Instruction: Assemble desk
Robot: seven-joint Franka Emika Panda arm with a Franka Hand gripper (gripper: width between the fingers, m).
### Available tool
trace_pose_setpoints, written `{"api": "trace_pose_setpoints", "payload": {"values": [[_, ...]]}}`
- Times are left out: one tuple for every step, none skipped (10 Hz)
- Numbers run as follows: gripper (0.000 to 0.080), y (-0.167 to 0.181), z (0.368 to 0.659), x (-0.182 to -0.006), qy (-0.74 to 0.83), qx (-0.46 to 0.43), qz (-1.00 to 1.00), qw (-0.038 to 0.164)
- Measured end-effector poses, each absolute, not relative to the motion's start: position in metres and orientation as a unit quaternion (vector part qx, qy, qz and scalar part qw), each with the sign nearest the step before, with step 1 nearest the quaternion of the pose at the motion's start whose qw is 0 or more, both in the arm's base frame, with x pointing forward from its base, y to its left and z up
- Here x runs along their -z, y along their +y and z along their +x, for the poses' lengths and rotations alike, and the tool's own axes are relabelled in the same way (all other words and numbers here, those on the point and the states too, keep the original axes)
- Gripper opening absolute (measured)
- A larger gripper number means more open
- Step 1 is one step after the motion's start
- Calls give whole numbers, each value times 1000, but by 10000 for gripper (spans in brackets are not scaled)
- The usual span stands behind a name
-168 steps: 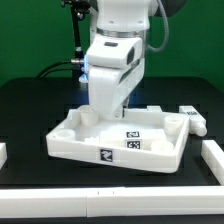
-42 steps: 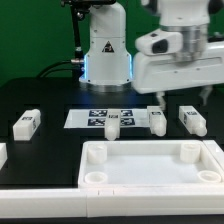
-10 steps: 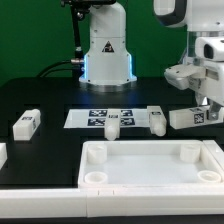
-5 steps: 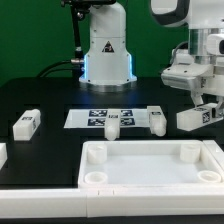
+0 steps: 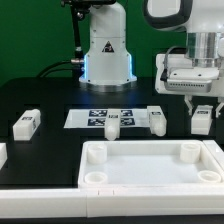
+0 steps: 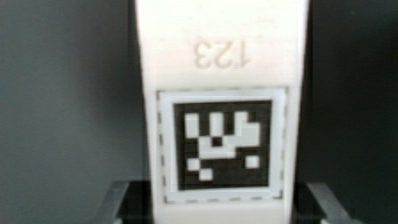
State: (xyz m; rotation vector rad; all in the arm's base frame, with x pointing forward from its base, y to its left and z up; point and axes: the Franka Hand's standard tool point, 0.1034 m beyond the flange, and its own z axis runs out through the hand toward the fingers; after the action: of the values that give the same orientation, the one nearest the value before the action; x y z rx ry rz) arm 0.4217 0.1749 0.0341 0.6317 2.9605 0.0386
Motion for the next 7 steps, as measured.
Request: {"api": "trace_pose_setpoints", "payload": {"values": [[284, 174, 422, -34, 982, -10, 178, 59], [284, 172, 421, -34, 984, -8, 165, 60], [284, 175, 416, -32, 984, -15, 170, 60], [284, 178, 399, -25, 986, -21, 159, 51], [284, 181, 379, -19, 987, -24, 155, 41], [284, 184, 363, -14, 987, -29, 157, 32], [284, 183, 362, -15, 987, -25, 156, 31]]}}
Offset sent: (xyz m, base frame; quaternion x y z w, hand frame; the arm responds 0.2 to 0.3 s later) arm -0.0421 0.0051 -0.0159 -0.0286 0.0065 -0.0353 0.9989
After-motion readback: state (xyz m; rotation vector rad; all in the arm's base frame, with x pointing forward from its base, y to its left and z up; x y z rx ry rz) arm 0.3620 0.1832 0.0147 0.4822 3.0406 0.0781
